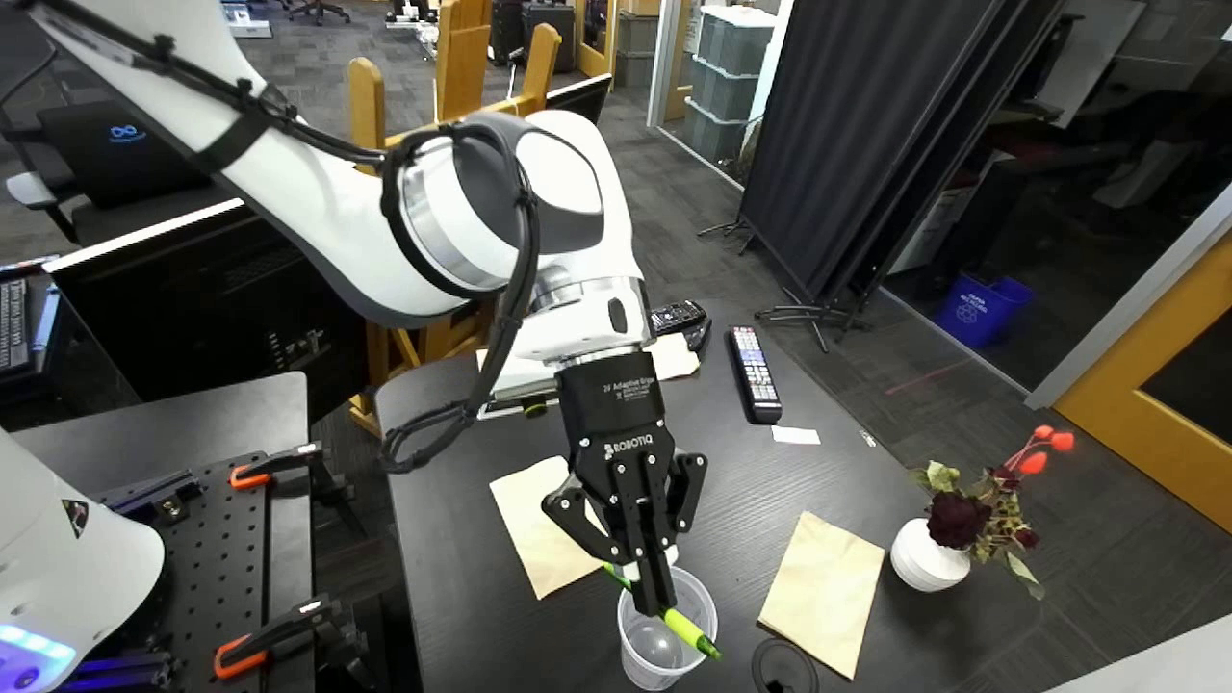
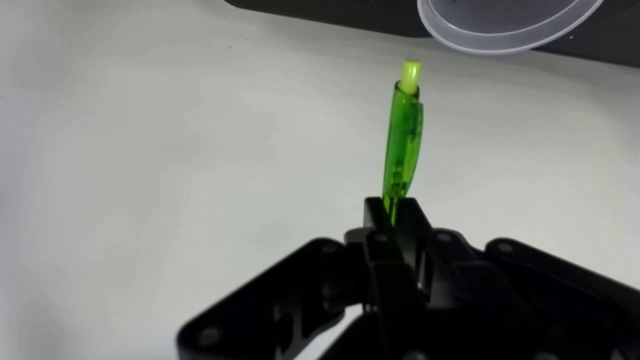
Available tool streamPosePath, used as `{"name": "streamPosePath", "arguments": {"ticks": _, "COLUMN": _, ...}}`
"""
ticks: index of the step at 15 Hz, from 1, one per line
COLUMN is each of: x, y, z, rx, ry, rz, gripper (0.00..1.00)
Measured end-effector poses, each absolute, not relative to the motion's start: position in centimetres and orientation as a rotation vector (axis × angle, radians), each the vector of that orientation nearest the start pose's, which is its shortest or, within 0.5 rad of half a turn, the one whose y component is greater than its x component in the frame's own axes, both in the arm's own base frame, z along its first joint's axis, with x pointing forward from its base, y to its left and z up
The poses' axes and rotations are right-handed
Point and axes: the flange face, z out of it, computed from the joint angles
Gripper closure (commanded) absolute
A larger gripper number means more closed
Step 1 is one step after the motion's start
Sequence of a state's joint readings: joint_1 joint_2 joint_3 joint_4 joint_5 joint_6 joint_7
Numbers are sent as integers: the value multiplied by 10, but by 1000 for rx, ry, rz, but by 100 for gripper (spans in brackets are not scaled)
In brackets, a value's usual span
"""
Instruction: Put the marker into the pen.
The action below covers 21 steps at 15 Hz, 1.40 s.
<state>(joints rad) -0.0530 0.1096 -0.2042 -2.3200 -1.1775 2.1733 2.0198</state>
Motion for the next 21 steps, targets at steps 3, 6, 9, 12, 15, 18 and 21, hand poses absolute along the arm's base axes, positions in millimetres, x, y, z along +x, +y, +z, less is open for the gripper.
{"name": "streamPosePath", "arguments": {"ticks": 3, "x": 483, "y": -167, "z": 266, "rx": 1705, "ry": -1479, "rz": 759, "gripper": 97}}
{"name": "streamPosePath", "arguments": {"ticks": 6, "x": 489, "y": -169, "z": 239, "rx": 1651, "ry": -1484, "rz": 860, "gripper": 97}}
{"name": "streamPosePath", "arguments": {"ticks": 9, "x": 494, "y": -168, "z": 217, "rx": 1616, "ry": -1502, "rz": 926, "gripper": 97}}
{"name": "streamPosePath", "arguments": {"ticks": 12, "x": 498, "y": -166, "z": 203, "rx": 1601, "ry": -1518, "rz": 950, "gripper": 97}}
{"name": "streamPosePath", "arguments": {"ticks": 15, "x": 500, "y": -162, "z": 194, "rx": 1601, "ry": -1520, "rz": 958, "gripper": 97}}
{"name": "streamPosePath", "arguments": {"ticks": 18, "x": 501, "y": -156, "z": 187, "rx": 1603, "ry": -1500, "rz": 985, "gripper": 97}}
{"name": "streamPosePath", "arguments": {"ticks": 21, "x": 502, "y": -149, "z": 183, "rx": 1605, "ry": -1461, "rz": 1029, "gripper": 97}}
